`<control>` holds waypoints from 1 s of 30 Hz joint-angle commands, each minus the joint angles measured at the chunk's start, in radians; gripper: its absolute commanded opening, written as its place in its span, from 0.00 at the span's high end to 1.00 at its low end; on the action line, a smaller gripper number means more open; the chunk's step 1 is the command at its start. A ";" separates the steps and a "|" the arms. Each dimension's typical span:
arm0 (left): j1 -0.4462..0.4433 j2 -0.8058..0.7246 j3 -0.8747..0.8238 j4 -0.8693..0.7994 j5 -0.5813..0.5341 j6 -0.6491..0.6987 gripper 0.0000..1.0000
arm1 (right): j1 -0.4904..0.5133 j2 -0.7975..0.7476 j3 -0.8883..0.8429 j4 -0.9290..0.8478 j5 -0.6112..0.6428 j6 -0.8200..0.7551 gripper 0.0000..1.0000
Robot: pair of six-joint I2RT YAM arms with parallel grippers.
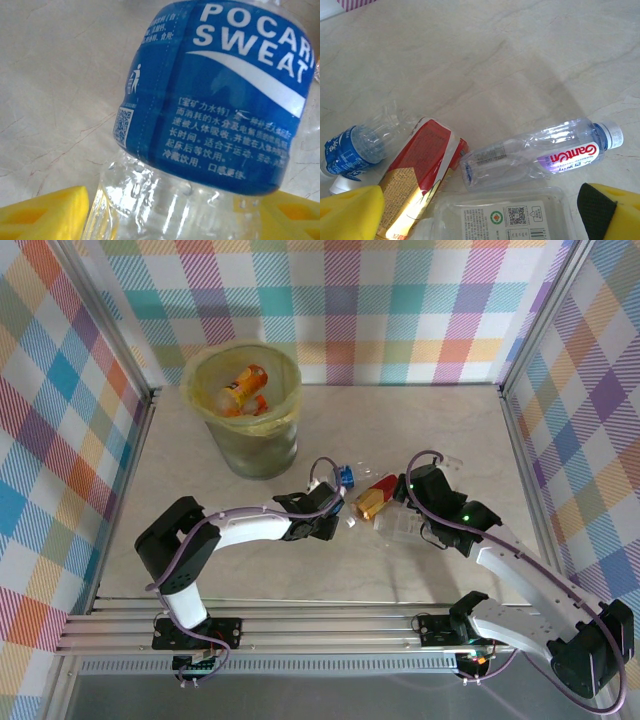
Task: Put the plastic bottles in the bin
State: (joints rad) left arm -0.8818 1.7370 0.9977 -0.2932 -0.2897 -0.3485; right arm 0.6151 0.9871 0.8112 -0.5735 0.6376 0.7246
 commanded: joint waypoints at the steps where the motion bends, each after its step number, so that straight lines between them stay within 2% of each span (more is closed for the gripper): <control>1: 0.007 -0.041 -0.011 -0.062 0.038 0.004 0.30 | -0.005 0.005 0.001 0.019 -0.004 -0.005 0.00; 9: -0.002 -0.139 -0.025 -0.111 0.055 0.000 0.44 | -0.006 -0.021 -0.007 0.028 -0.011 -0.009 0.00; 16: -0.008 -0.290 -0.037 -0.112 0.056 0.012 0.54 | -0.006 -0.088 -0.008 0.069 -0.003 -0.053 0.00; 20: -0.009 -0.383 -0.019 -0.102 0.051 0.058 0.55 | -0.004 -0.128 -0.006 0.085 0.031 -0.080 0.00; 30: -0.005 -0.548 0.130 -0.074 0.011 0.267 0.58 | -0.006 -0.131 0.016 0.063 0.042 -0.096 0.00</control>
State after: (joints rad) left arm -0.8829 1.2320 1.0641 -0.3901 -0.2493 -0.1722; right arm 0.6144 0.8558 0.8112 -0.5171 0.6586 0.6453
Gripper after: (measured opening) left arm 0.656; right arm 0.996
